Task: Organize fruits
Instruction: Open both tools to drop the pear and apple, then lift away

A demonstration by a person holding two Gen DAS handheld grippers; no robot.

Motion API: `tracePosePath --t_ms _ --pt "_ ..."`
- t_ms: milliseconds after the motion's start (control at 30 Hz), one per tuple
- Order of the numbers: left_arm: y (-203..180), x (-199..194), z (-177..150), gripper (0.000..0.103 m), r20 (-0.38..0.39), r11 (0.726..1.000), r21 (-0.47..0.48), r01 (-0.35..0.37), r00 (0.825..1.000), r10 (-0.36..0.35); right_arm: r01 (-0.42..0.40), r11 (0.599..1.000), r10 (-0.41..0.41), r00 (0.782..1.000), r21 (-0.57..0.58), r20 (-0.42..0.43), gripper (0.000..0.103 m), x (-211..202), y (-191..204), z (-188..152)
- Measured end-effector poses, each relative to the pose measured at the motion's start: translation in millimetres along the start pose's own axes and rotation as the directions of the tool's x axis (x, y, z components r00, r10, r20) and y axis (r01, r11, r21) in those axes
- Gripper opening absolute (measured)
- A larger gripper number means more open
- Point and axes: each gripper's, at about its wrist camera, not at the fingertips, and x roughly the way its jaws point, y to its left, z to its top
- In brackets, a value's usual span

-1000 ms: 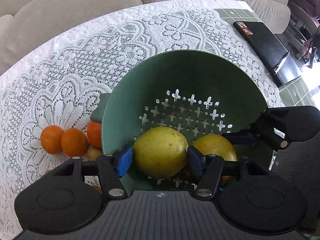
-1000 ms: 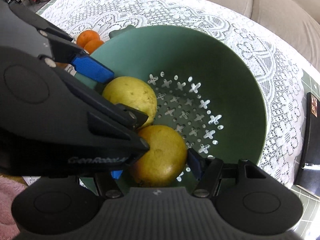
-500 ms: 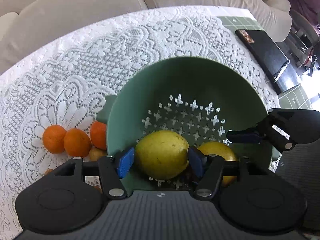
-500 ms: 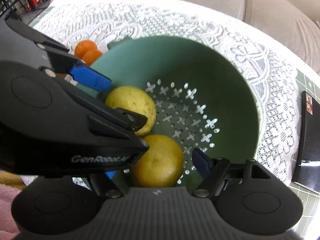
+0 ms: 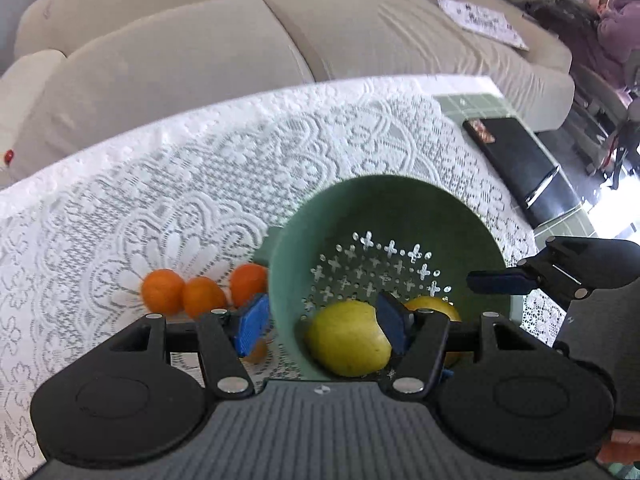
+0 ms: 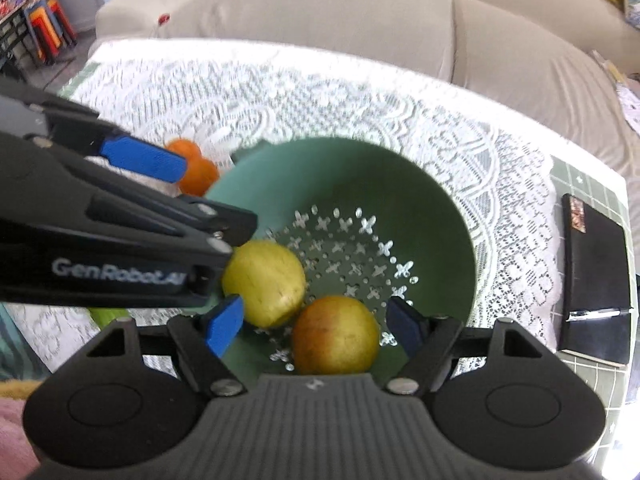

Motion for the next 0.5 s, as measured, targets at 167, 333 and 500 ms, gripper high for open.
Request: tracePosePath --t_ms 167,333,500 --pt "11 -27 -14 0.072 0.078 0.999 -0.003 -0.032 0.996 0.032 0.041 0.999 -0.044 0.994 0.029 0.098 0.086 -26 17 -6" --pt "29 -49 -33 0.072 0.14 0.997 -0.039 -0.06 0.988 0.065 0.033 0.997 -0.045 0.983 0.069 0.176 0.086 -48 36 -14" --pt "50 -66 -55 0.072 0.181 0.995 -0.071 -0.074 0.98 0.086 0.007 0.995 -0.027 0.979 0.097 0.2 0.077 -58 57 -20"
